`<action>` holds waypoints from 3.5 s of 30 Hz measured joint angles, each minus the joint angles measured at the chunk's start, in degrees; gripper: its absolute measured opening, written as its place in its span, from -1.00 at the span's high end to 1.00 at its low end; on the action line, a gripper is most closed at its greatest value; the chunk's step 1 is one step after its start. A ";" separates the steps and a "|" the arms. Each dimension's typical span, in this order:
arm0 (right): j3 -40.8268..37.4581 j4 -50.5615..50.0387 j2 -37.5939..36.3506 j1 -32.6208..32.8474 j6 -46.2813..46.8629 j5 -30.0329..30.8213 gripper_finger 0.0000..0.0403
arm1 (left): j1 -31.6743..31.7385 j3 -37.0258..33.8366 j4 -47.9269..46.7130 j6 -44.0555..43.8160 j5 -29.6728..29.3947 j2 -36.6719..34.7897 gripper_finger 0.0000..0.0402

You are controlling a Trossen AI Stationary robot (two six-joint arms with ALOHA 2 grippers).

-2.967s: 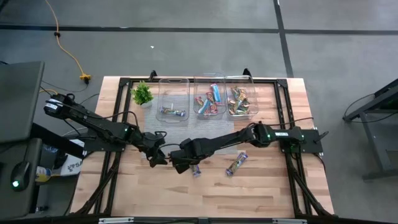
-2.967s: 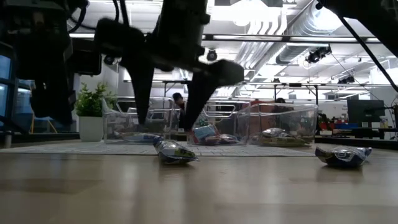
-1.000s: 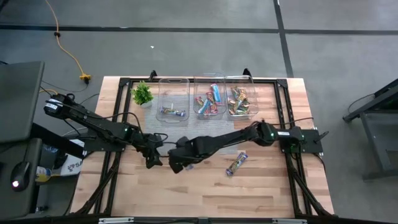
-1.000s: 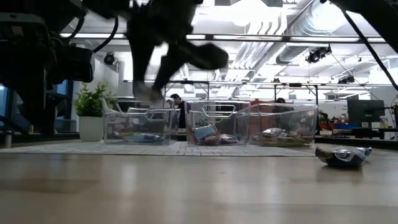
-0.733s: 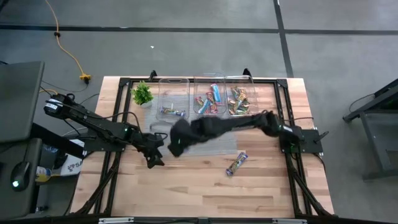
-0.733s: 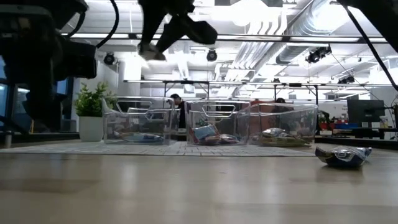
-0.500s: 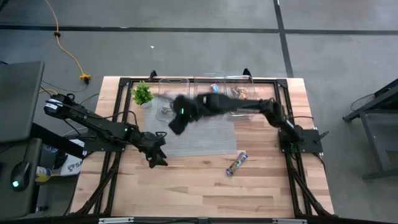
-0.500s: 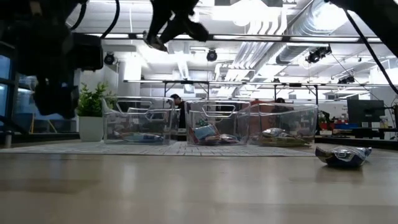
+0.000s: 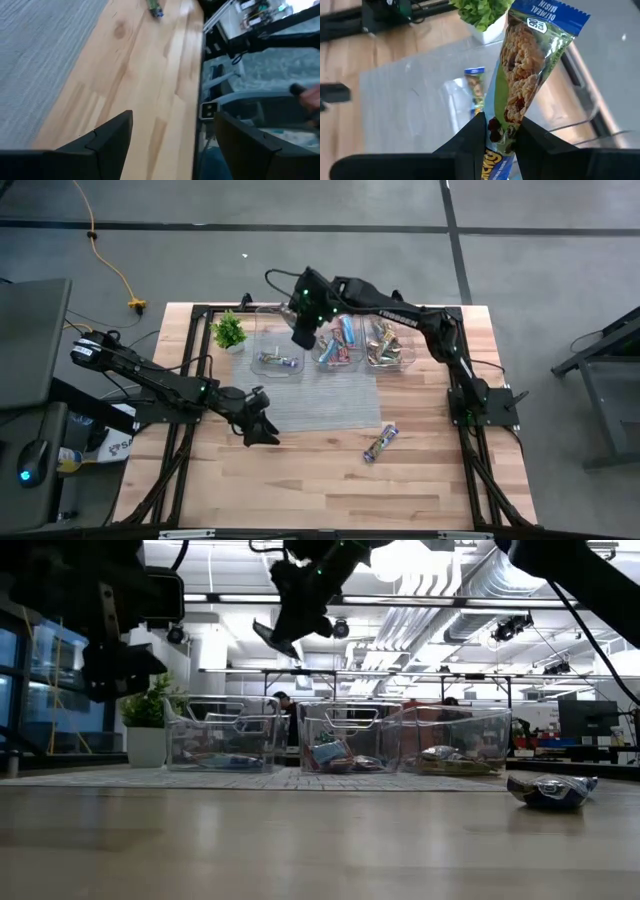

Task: Pick and place Granola Bars by type
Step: Put the blue granola bar into the left transparent bin

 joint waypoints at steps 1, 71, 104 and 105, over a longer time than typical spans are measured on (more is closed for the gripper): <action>0.00 0.10 0.30 -0.46 -1.91 -0.25 0.61 | 0.00 0.00 0.61 -0.52 0.03 0.00 -0.35; -0.59 -35.46 -5.48 14.50 -1.50 3.33 0.19 | -0.02 -0.03 4.77 2.88 9.88 0.00 -0.35; -45.94 -16.91 -9.35 44.24 111.33 5.50 0.19 | -0.02 -0.02 -6.60 3.95 6.29 0.00 -0.35; -46.31 -16.76 -9.44 44.26 111.69 5.18 0.19 | -0.02 -0.03 -6.71 3.95 6.29 0.00 -0.35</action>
